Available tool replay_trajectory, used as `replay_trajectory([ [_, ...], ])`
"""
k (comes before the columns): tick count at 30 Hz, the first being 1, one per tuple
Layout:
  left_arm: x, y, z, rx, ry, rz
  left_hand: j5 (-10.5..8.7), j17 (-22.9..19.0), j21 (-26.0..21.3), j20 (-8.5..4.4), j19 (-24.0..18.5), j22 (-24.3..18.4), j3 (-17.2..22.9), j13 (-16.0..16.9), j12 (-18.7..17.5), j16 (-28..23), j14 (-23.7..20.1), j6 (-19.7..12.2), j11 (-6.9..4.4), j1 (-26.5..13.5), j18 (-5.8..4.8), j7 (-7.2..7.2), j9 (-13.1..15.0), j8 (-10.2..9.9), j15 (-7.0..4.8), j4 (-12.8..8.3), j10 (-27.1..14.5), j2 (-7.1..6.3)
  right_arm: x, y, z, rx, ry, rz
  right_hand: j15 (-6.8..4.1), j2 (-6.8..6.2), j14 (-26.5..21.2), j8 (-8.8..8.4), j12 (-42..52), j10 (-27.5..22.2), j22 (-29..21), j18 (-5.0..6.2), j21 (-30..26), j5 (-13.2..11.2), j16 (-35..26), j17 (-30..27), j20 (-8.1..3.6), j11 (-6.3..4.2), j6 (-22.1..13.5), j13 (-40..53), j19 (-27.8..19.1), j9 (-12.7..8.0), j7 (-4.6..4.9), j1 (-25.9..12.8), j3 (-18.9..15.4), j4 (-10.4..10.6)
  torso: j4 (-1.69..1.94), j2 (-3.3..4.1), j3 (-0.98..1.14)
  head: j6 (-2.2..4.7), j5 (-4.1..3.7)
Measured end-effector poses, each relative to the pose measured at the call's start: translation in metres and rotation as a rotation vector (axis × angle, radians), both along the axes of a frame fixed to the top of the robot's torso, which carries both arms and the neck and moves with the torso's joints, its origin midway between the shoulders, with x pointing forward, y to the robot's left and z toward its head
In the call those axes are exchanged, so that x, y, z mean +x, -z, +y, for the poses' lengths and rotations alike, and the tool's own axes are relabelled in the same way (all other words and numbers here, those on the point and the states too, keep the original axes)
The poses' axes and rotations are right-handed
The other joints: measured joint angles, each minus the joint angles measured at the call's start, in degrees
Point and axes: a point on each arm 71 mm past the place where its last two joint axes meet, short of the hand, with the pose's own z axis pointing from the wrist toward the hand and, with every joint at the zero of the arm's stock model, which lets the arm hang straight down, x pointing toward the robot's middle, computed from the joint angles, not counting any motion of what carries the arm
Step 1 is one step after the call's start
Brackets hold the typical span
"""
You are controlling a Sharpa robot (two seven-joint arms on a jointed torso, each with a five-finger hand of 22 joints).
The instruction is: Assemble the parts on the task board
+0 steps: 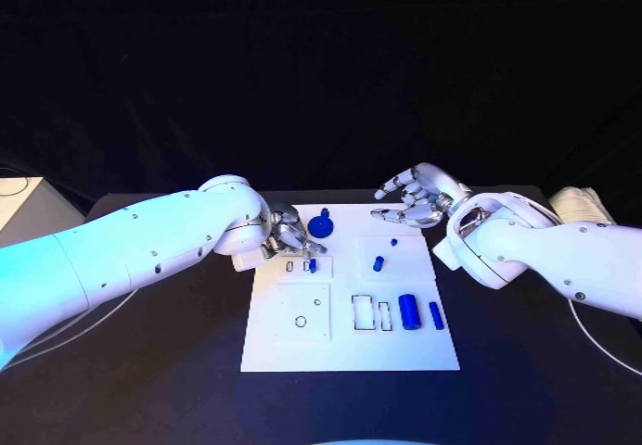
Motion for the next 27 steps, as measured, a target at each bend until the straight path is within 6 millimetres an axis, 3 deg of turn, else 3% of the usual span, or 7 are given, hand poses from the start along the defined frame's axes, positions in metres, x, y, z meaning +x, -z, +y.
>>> replay_trajectory([
  [10,0.0033,0.0016,0.0052,0.03,0.001,0.011,0.0,0.0,0.0,0.0,0.0,0.07,-0.71,0.66,0.0,0.0,0.0,0.32,0.0,-0.23,0.0,-0.32,1.52,1.52,0.0,-0.07,0.0,0.23,0.0012,0.0005,-0.001,0.002,0.005,0.006,0.0,0.0,0.0,0.14,0.0,0.0,-0.01,0.0,0.0,0.0,0.0,0.0,0.0,0.0,0.0,0.0,0.0,0.0,0.0,0.0,-0.09,0.09,0.07,-0.01,-0.01,-0.32,-0.13],
  [27,0.0048,0.0042,-0.0006,0.051,0.016,0.022,0.0,0.0,0.0,0.0,0.0,0.23,-0.87,0.86,0.0,0.0,0.0,0.53,-0.22,0.09,0.01,-0.52,2.33,2.05,0.0,-0.23,0.23,0.54,0.0024,0.0012,-0.0009,0.001,0.008,0.013,0.0,0.14,0.0,0.23,0.0,0.0,-0.02,0.0,0.0,0.0,0.0,0.04,0.0,0.0,0.0,0.0,0.0,-0.01,0.0,-0.14,-0.24,0.24,0.12,0.02,-0.03,-0.71,-0.22],
])
